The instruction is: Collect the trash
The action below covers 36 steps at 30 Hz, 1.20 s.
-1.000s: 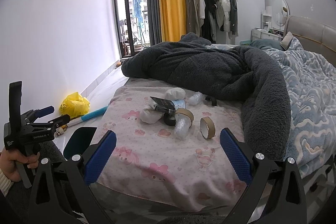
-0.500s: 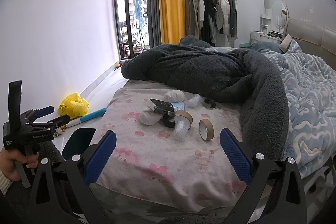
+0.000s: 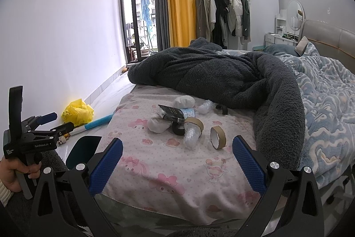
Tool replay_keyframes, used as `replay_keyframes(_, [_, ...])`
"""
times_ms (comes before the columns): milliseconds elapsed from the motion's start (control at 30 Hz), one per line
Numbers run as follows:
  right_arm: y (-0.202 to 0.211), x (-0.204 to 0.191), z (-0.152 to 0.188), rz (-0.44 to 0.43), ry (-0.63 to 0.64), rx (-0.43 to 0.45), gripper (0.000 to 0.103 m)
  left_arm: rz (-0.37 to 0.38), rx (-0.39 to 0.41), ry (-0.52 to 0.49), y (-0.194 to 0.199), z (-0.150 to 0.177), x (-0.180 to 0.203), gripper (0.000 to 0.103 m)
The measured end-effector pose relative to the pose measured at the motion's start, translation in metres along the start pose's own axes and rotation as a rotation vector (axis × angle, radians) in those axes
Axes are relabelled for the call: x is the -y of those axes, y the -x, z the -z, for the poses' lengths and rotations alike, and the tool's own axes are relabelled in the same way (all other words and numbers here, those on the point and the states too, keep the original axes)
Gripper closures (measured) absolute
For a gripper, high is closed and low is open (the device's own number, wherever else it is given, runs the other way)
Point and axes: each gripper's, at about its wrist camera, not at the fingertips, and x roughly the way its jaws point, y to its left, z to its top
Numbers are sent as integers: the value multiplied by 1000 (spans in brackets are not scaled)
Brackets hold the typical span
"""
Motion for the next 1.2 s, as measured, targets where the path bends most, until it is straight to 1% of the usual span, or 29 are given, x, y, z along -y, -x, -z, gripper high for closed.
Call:
replay_keyframes(633, [1, 0, -1, -4, -3, 4, 3, 3, -2, 0, 2, -1, 0, 3])
replay_keyframes(733, [4, 2, -3, -11, -15, 2, 3, 23, 27, 6, 8, -2, 1, 3])
replay_keyframes(833, [9, 3, -4, 4, -21, -3, 3, 16, 52, -21, 13, -4, 4, 3])
replay_keyframes(900, [10, 4, -4, 11, -29, -9, 3, 29, 55, -14, 13, -7, 3, 3])
replay_keyframes(1033, [9, 9, -1, 15, -68, -21, 3, 57, 36, 16, 9, -12, 0, 3])
replay_keyframes(1200, [-2, 12, 0, 35, -54, -43, 3, 87, 47, -6, 4, -19, 5, 4])
